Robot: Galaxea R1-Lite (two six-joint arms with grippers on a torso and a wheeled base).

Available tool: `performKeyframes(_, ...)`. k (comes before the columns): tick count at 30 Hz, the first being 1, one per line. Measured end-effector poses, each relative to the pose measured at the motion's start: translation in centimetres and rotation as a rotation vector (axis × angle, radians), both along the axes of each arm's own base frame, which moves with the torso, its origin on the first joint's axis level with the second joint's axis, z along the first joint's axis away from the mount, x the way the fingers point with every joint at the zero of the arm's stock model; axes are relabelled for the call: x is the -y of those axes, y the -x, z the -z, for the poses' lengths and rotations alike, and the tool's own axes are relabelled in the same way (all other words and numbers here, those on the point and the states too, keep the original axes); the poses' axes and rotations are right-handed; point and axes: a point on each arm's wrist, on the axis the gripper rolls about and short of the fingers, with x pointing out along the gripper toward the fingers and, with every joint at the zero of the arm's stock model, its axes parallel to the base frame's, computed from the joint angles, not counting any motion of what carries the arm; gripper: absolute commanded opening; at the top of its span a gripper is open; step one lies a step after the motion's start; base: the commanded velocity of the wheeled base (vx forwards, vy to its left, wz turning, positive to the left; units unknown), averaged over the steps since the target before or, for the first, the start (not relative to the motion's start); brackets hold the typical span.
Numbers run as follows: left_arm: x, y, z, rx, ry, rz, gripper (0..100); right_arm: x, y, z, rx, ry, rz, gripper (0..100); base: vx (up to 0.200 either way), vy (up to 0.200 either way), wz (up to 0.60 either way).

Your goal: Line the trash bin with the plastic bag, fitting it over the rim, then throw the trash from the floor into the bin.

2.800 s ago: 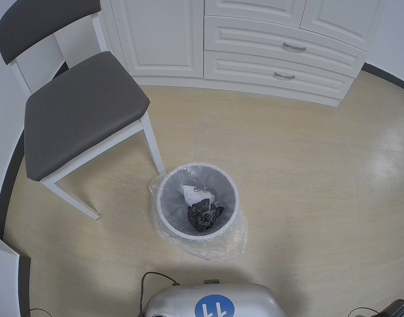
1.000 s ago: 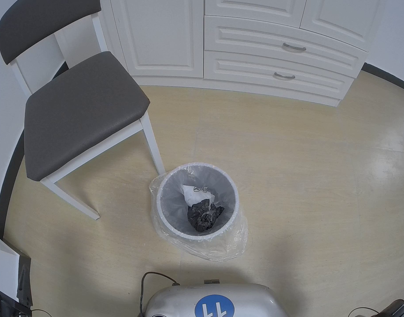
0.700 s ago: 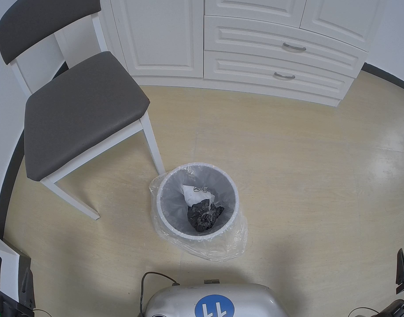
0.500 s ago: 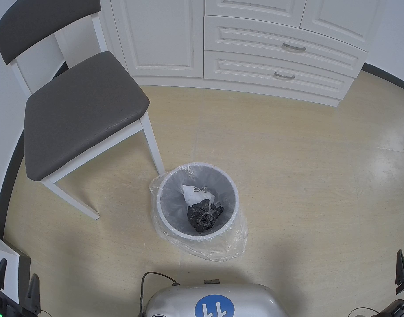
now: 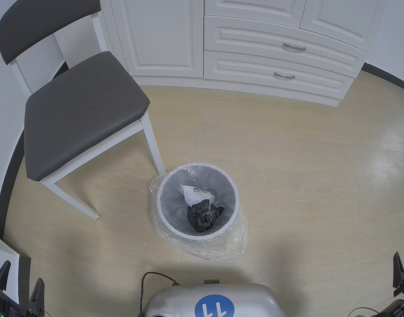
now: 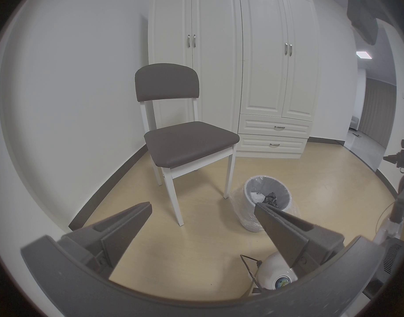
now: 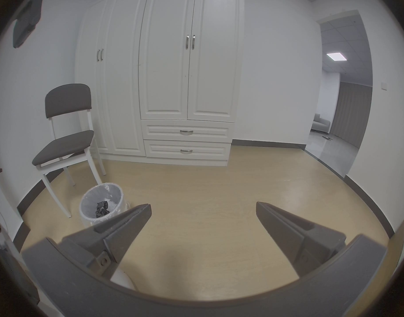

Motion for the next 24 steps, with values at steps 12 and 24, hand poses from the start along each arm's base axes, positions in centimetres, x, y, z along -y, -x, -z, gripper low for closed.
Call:
performKeyframes(12, 0.0, 0.0, 0.0, 0.0, 0.0, 0.0, 100, -0.1, -0.02, 0.01, -0.004, 0.02, -0.045, 100, 0.0, 0.0, 0.0)
performKeyframes(24, 0.0, -0.01, 0.0, -0.001, 0.0, -0.001, 100, -0.46, -0.04, 0.04, -0.008, 0.065, -0.202, 100, 0.0, 0.0, 0.0)
